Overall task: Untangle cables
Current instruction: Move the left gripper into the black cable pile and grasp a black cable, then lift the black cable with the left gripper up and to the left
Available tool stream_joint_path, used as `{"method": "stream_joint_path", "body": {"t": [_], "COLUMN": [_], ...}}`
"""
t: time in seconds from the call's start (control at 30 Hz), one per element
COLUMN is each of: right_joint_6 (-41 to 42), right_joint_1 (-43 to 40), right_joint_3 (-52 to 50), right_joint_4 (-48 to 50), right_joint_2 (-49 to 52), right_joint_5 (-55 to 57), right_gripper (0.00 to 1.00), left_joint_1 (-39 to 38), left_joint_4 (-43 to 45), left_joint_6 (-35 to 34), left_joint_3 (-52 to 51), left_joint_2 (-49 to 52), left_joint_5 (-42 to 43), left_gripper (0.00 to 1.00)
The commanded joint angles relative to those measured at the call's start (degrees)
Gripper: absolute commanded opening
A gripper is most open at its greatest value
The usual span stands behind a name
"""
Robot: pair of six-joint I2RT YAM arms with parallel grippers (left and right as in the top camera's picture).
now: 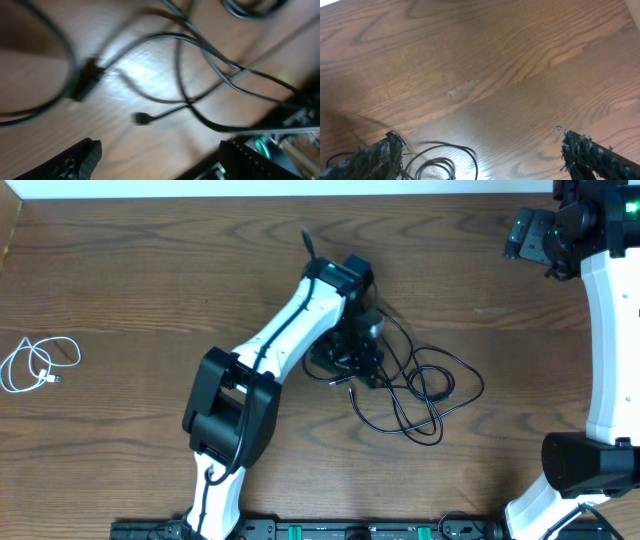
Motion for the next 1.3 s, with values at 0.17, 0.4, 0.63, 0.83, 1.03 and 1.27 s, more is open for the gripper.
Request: {"method": "stream_joint_path", "body": {"t": [0.17,0.4,0.63,0.83,1.03,1.27], "right_joint_6": [-0.7,-0.7,-0.7,-0.7,-0.7,-0.7], "right_joint_1": [0.0,0.0,0.0,0.0,0.0,0.0], "right_joint_3": [0.5,0.5,0.5,0.5,0.5,0.5], "right_joint_4": [-0.1,-0.1,-0.1,-0.1,-0.1,-0.1], "right_joint_2": [-0.4,-0.4,-0.4,-0.4,-0.4,-0.4], "right_joint_5": [0.8,0.8,0.8,0.8,0.8,0.8], "right_gripper": [0.99,0.99,0.99,0.99,0.99,0.99], "left_joint_1": [0.5,-3.4,-7.4,-7.5,-8.2,-10.2], "left_joint_4": [0.0,2.2,12.6,24.8,26.3,26.3], "left_joint_6": [5.5,3.5,2.2,2.2,2.9,6.4], "left_joint_3": [1.1,0.9,-10.0,-18.0,-18.7,-18.8], "left_joint_2": [-15.8,-23.8,-21.9,-20.0,-18.0,-15.0], "left_joint_5": [9.7,-0.5,-8.7,-10.9,-3.7,-0.5], "left_gripper": [0.81,0.9,0.92,0.98,1.0,0.87]}}
